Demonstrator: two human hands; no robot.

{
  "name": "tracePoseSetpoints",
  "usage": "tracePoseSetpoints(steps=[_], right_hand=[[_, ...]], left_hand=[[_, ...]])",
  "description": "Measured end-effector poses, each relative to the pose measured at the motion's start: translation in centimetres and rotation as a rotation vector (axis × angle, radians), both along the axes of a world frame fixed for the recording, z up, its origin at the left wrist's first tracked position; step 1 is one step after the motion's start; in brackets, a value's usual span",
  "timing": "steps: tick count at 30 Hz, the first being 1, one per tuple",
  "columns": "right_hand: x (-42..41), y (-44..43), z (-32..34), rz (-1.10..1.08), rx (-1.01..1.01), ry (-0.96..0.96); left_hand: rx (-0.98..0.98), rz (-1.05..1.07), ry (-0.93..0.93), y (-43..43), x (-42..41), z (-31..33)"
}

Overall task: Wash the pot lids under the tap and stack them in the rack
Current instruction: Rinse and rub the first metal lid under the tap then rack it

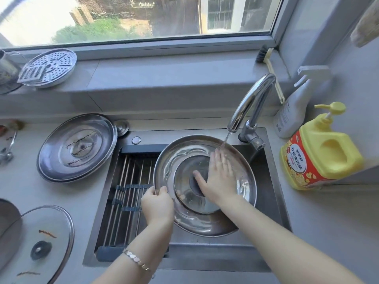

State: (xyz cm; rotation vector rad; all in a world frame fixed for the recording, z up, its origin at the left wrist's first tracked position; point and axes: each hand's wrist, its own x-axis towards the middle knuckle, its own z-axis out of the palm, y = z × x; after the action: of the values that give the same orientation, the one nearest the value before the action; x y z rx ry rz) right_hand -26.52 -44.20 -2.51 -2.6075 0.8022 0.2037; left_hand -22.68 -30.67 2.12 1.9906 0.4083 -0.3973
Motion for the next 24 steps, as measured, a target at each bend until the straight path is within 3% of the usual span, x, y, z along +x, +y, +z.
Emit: tracePoseSetpoints(steps=[3, 9, 13, 17, 19, 21, 24], right_hand=[[-1.4, 0.3, -0.3, 0.232, 0.004, 0.036], [-2.1, -1.2, -0.3, -0.004, -0.046, 0.111], [-0.6, 2.3, 0.5, 0.264, 0.045, 0.009], [-3.4, 3.4, 1.7, 0.738, 0.232, -0.065], [-4.2, 2.6, 1.2, 0.838, 0.104, -0.093], [-3.2, 1.4, 1.2, 0.699, -0.034, -0.092], [-0.8, -0.4, 1.3, 0.415, -0.075, -0.088]], left_hand=[[0.006, -0.027, 0.048, -0.2, 0.0, -0.7], [-0.014, -0.137, 0.1, -1.5, -1.6, -1.2], [-0.054, -0.157, 0.112, -2.5, -2.3, -1.3], [-0.117, -0.059, 0.136, -2.1, -0.6, -1.6], [-0.144, -0.066, 0.129, -2.1, -0.1, -1.1], [-0.13, -0.111, 0.109, -2.3, -0.4, -0.5], [-0.118, -0.163, 0.083, -2.8, -0.9, 0.1]])
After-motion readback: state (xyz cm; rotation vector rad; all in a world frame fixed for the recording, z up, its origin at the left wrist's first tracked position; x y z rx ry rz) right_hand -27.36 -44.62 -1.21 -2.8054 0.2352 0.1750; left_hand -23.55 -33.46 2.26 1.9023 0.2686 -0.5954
